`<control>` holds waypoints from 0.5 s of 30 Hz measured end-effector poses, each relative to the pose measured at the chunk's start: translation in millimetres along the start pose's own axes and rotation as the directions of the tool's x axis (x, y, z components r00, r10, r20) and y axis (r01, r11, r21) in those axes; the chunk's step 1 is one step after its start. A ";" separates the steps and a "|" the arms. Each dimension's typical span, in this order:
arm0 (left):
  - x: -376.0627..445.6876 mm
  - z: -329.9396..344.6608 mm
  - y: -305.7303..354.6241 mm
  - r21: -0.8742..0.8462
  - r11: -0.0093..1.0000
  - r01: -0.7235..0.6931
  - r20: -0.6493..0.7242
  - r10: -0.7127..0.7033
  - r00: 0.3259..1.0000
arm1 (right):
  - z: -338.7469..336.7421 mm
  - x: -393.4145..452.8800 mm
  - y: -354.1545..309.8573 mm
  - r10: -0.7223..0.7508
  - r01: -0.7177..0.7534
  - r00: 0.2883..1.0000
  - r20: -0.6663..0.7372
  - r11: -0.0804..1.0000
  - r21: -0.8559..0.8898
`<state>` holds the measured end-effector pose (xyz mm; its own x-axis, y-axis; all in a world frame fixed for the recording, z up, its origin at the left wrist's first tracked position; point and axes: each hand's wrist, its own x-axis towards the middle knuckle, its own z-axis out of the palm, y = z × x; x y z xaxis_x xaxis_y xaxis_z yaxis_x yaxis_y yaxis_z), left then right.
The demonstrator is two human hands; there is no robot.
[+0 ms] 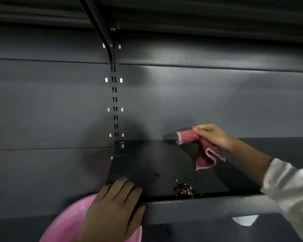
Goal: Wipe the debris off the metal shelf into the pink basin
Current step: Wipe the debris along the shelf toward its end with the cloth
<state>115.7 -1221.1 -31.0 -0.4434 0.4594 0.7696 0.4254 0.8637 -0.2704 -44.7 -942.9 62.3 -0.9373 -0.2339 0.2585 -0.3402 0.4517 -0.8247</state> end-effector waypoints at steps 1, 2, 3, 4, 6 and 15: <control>0.8 -0.7 -0.1 -0.011 1.000 0.002 0.003 -0.002 1.000 | -14.3 -6.3 11.8 0.028 -0.032 0.998 -0.056 0.997 -0.073; 1.3 -0.9 0.0 -0.016 1.000 0.001 0.002 -0.001 1.000 | -25.2 -14.7 23.4 0.053 -0.066 0.993 -0.107 0.989 -0.130; 1.4 -0.8 0.0 -0.020 1.000 -0.002 0.004 0.002 1.000 | -32.4 -24.2 34.1 0.077 -0.100 0.987 -0.141 0.981 -0.169; 1.5 -0.4 -0.1 -0.021 1.000 -0.006 0.003 0.006 1.000 | -36.9 -33.7 43.7 0.109 -0.136 0.983 -0.146 0.972 -0.189; 1.6 0.3 -0.2 -0.021 1.000 -0.011 -0.003 0.011 1.000 | -41.3 -49.5 56.0 0.200 -0.210 0.978 -0.066 0.949 -0.237; 1.3 2.8 2.0 0.006 0.999 -0.033 -0.041 0.033 0.999 | -26.2 -91.7 43.7 0.158 -0.026 0.968 0.197 0.838 -0.544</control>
<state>113.7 -1218.2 -32.1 -0.3966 0.4788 0.7833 0.4352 0.8493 -0.2987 24.4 -879.1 15.6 -0.9456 -0.3248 0.0209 -0.3026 0.8535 -0.4242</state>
